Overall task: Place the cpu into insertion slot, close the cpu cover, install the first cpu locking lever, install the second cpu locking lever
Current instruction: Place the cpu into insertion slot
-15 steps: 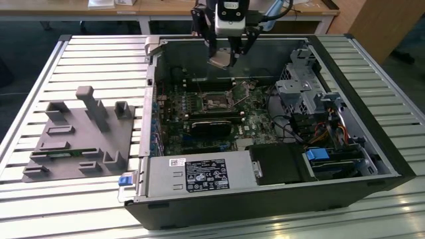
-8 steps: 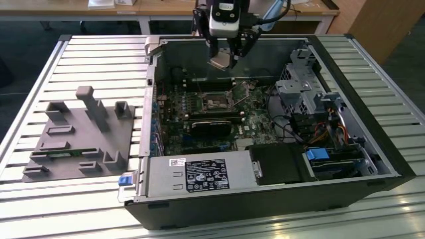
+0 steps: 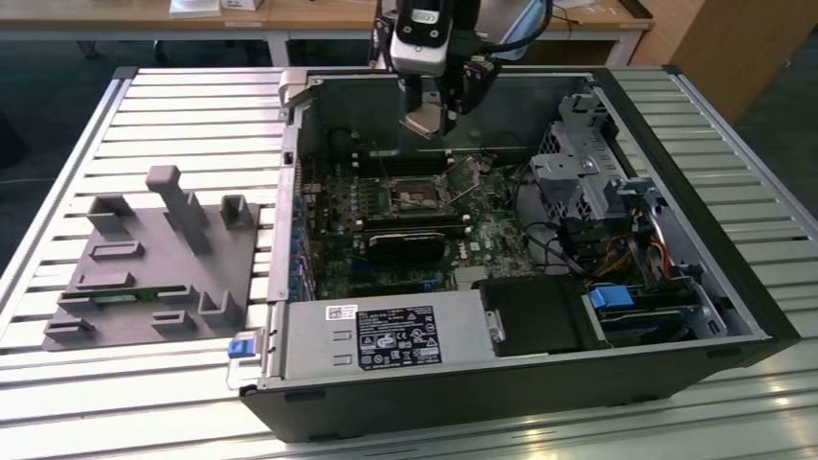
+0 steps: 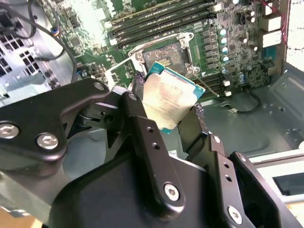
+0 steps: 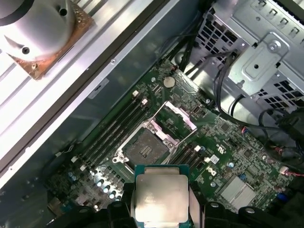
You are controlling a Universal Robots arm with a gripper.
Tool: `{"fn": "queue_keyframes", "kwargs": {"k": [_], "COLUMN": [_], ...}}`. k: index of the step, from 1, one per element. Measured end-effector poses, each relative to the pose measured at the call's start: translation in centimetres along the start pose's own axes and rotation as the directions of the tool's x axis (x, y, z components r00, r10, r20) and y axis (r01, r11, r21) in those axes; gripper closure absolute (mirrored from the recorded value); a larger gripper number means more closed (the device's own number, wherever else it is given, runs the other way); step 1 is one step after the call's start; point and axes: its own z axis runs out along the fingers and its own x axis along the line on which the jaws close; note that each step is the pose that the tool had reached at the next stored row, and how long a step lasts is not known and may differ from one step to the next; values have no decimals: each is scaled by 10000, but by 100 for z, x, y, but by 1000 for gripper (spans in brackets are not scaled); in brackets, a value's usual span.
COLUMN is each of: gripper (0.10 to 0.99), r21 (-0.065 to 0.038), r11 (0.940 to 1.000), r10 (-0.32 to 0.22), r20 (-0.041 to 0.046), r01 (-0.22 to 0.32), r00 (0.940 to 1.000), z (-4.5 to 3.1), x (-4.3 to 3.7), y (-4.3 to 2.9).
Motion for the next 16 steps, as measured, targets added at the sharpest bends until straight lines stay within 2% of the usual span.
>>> {"fn": "queue_keyframes", "kwargs": {"k": [8, 13, 16], "gripper": [549, 549, 549], "r21": [0, 8, 5], "r11": [9971, 9930, 9885], "r10": [759, 1181, 1511], "r20": [83, 144, 180], "r01": [-759, -1182, -1511], "r00": [9971, 9929, 9884], "z": [47, 76, 94], "x": [6, 11, 11], "y": [1, 3, 3]}}
